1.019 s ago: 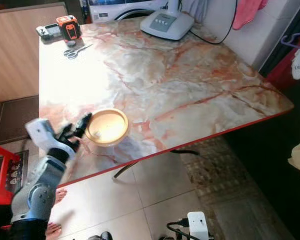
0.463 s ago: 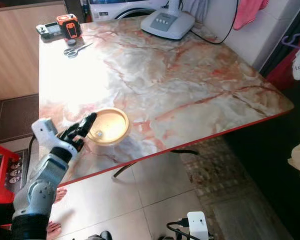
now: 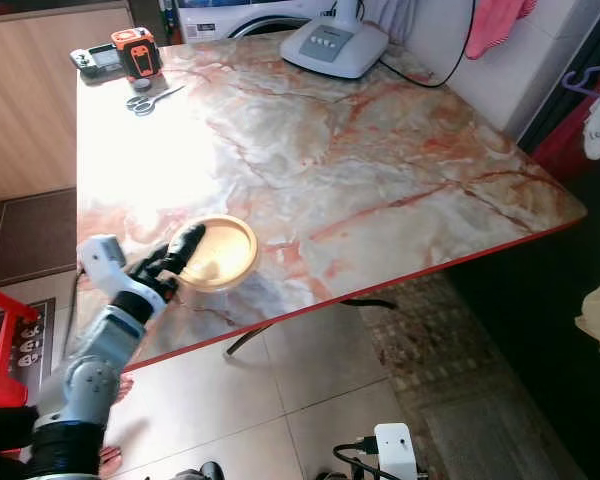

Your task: Restocking fridge

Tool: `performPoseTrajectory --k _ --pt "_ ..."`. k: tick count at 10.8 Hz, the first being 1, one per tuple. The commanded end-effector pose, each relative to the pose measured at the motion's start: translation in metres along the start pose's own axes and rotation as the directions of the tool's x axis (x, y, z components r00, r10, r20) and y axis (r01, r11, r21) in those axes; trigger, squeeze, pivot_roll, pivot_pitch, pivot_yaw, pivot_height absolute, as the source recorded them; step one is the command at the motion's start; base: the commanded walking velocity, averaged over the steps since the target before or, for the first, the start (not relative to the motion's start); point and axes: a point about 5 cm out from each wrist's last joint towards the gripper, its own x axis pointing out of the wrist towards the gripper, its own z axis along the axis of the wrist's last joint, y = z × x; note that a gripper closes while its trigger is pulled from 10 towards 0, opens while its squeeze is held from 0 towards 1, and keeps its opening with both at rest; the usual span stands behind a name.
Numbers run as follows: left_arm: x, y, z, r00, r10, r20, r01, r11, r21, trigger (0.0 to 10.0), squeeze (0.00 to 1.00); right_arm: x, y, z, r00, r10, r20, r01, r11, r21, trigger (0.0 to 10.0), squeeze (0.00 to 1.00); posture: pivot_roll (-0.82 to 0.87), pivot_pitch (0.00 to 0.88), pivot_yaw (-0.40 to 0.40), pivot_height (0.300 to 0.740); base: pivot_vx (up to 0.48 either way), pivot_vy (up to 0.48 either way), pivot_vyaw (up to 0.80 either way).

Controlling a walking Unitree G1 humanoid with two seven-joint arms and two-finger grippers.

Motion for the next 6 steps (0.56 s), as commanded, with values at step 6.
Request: performPoseTrajectory --k 6 --pt "0.0044 -0.0071 -0.0145 0.998 -0.037 -0.052 0.035 0.999 -0.037 9.7 0.00 -0.0023 -0.0016 -0.0083 1.000 -0.007 -0.022 0.007 1.000 0.004 10.0 0.00 -0.11 0.164 -0.044 0.740 0.000 0.000 0.00"
